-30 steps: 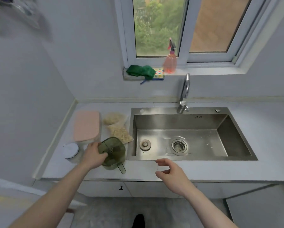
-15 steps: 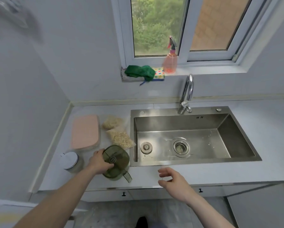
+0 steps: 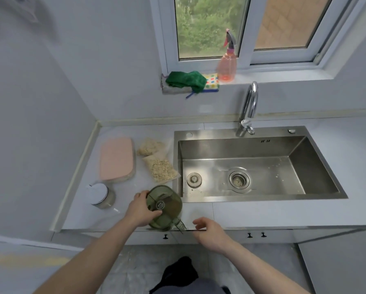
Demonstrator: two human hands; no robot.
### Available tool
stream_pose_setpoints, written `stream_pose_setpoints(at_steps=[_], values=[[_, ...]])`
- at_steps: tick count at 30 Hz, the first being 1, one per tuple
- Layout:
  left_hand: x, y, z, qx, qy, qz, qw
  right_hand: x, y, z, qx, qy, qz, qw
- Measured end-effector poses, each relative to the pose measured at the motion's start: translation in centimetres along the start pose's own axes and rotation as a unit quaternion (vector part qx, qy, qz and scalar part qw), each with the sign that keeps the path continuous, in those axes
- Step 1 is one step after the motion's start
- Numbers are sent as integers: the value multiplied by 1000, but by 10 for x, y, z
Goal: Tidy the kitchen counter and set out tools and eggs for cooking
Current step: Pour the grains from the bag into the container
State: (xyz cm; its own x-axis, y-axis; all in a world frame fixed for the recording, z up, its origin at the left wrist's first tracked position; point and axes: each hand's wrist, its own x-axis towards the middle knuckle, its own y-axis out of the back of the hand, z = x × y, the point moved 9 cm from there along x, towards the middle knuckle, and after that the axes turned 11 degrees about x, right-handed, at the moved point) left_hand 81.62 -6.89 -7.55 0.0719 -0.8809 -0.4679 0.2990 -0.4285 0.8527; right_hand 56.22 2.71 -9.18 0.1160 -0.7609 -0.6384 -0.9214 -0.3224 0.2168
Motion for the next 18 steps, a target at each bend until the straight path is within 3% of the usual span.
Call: stream_pose_setpoints(at_steps=[10, 14, 18], values=[[39, 25, 1, 47, -57, -46, 996, 25, -34, -23, -35, 11, 22, 999], [62, 37, 5, -21, -53, -45, 997, 35, -44, -26, -30, 5, 30, 999], [86, 35, 11, -75, -39, -111, 990, 43, -52, -24, -36, -3, 32, 999]])
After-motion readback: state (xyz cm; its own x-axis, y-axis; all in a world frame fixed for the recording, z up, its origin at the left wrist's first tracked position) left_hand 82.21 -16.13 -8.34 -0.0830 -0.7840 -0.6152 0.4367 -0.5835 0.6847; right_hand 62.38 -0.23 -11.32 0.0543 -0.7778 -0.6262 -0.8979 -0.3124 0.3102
